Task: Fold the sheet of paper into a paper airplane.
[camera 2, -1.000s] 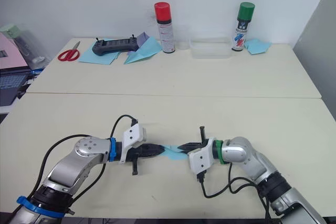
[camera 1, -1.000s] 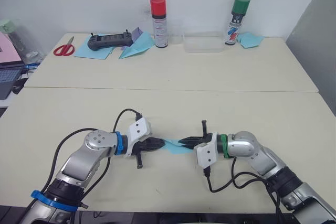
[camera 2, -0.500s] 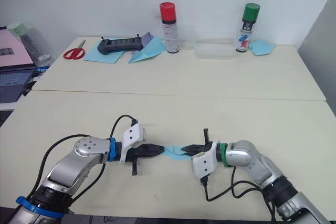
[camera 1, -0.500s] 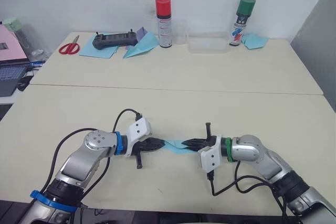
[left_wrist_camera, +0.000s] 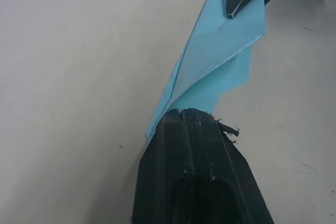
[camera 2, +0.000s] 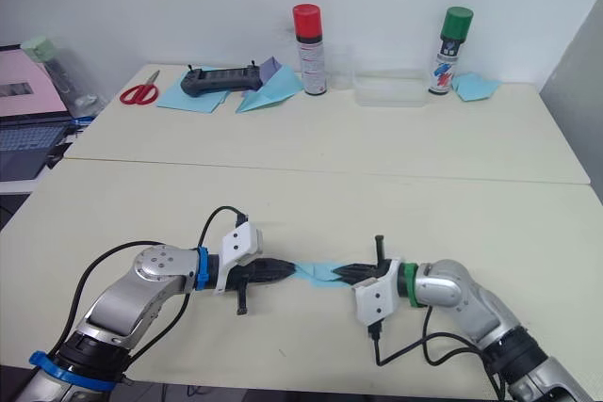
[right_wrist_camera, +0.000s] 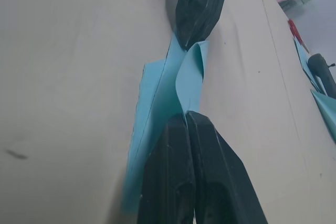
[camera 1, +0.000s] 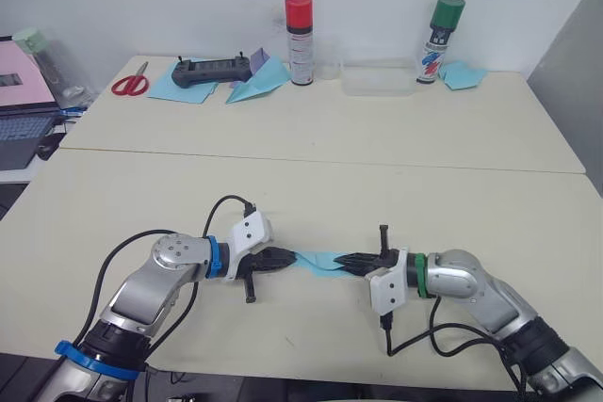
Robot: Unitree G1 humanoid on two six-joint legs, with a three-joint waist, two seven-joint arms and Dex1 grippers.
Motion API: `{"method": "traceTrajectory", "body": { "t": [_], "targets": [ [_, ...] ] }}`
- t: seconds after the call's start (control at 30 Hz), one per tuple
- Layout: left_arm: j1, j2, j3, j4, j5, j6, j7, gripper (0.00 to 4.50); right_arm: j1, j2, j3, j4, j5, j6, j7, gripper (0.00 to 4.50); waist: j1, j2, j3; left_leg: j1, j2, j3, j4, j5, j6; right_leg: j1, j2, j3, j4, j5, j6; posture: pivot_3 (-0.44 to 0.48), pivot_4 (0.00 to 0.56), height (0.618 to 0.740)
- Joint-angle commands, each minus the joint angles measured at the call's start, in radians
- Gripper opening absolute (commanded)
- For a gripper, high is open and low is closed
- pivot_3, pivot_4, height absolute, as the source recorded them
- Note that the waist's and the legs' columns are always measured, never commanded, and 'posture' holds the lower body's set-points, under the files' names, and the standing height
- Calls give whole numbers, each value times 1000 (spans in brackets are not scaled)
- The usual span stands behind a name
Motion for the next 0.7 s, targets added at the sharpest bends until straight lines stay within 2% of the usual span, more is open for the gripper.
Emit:
{"method": "traceTrajectory", "body": {
  "t": [0.03,0.47,0.7],
  "targets": [
    [26,29,-19,62,54,35,12,0,50,-46,-29,-8,9,25,22,32,0,0,0,0,0,0,0,0,0,0,0,0,0,0,0,0,150,740],
    [17,21,-34,73,57,23,8,0,105,-50,-49,-64,47,85,27,32,0,0,-1,0,0,0,1,0,0,1,0,0,0,0,0,0,150,740],
    [16,18,-34,78,59,18,10,0,128,-10,-28,-128,122,160,61,32,0,0,-1,1,0,0,1,0,0,2,0,0,0,0,0,0,150,740]
  ]
}}
